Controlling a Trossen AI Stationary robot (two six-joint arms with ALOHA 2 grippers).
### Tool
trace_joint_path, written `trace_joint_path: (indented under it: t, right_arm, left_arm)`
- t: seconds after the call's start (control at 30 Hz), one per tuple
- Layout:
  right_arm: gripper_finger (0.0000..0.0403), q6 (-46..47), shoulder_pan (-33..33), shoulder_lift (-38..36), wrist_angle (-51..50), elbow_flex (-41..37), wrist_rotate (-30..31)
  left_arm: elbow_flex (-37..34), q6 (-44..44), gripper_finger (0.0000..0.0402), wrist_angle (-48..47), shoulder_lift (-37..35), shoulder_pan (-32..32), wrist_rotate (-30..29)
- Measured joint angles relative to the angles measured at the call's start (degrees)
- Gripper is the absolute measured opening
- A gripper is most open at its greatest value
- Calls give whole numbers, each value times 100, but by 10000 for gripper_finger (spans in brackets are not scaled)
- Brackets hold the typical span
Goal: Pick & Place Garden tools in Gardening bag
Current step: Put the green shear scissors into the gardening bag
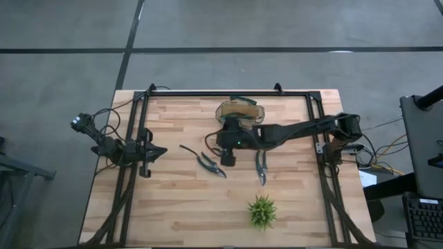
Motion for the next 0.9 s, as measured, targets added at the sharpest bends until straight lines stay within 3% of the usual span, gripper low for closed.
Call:
trace_joint_path:
  t: [0.27, 0.43, 0.67, 0.9]
  right_arm:
    - [272, 522, 5, 799, 1052, 14, 18]
    - [266, 560, 28, 1367, 1123, 348, 22]
    - [254, 482, 28, 1747, 413, 813, 26]
    - [241, 388, 25, 1200, -708, 606, 48]
  left_arm:
    - [0, 0, 14, -24, 2, 1, 16]
    - [0, 1, 14, -28, 2, -1, 19]
    - [0, 1, 14, -30, 2, 0, 17]
    - [0, 1, 14, -28, 9, 1, 31]
